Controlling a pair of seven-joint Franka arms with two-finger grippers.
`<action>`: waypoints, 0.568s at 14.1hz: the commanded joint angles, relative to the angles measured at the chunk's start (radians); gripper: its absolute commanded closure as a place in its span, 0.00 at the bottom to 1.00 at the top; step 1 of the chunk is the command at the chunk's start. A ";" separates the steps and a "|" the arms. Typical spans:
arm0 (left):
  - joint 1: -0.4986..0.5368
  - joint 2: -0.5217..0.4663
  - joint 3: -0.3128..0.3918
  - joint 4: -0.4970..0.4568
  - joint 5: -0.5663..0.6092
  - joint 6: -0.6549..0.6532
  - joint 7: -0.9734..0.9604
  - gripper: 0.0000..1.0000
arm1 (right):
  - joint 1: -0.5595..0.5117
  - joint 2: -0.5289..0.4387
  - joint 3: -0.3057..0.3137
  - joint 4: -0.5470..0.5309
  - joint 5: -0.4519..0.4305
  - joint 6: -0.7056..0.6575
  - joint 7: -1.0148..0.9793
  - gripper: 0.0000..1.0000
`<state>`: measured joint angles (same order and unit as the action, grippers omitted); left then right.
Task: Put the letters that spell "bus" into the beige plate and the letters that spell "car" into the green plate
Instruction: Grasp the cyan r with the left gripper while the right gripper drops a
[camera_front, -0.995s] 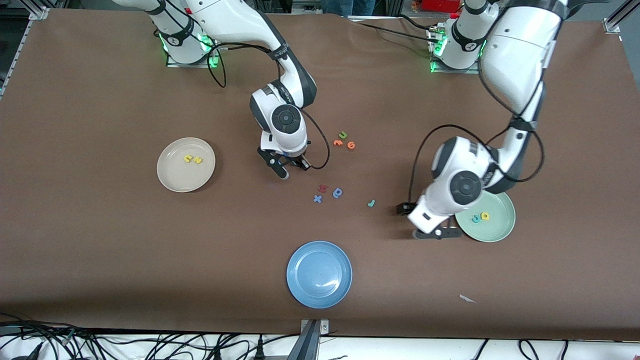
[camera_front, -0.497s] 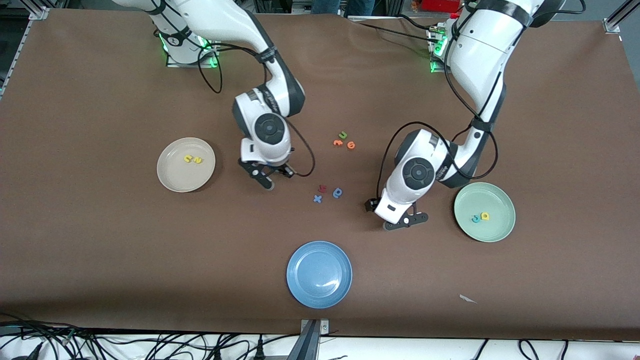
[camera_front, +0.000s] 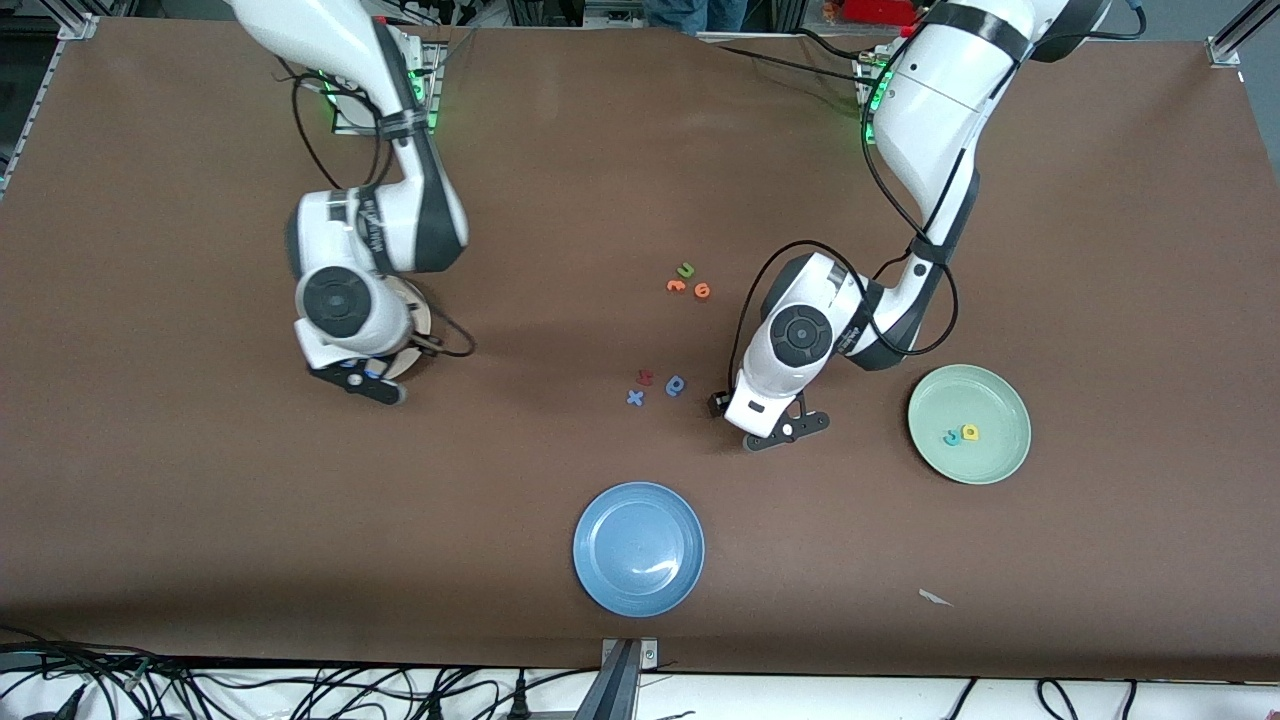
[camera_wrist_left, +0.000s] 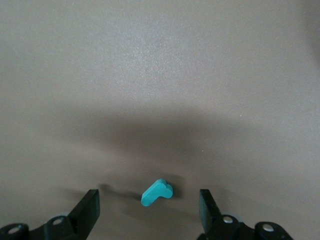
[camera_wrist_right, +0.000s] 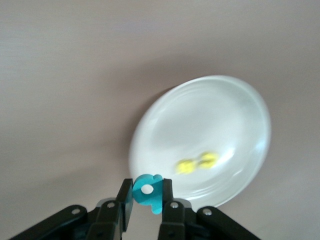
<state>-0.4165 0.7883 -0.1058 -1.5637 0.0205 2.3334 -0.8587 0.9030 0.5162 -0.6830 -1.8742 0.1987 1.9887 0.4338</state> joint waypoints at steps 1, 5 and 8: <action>-0.022 0.025 0.017 0.037 -0.010 -0.003 -0.029 0.25 | 0.010 -0.018 -0.026 -0.147 -0.007 0.161 -0.127 0.93; -0.022 0.026 0.018 0.043 -0.010 -0.003 -0.029 0.39 | 0.004 -0.005 -0.024 -0.261 -0.007 0.334 -0.152 0.79; -0.028 0.043 0.020 0.056 -0.008 -0.003 -0.054 0.47 | 0.010 -0.011 -0.024 -0.238 -0.005 0.323 -0.135 0.00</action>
<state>-0.4231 0.8016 -0.1024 -1.5482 0.0205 2.3355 -0.8926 0.9006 0.5294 -0.7044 -2.1186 0.1987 2.3115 0.2966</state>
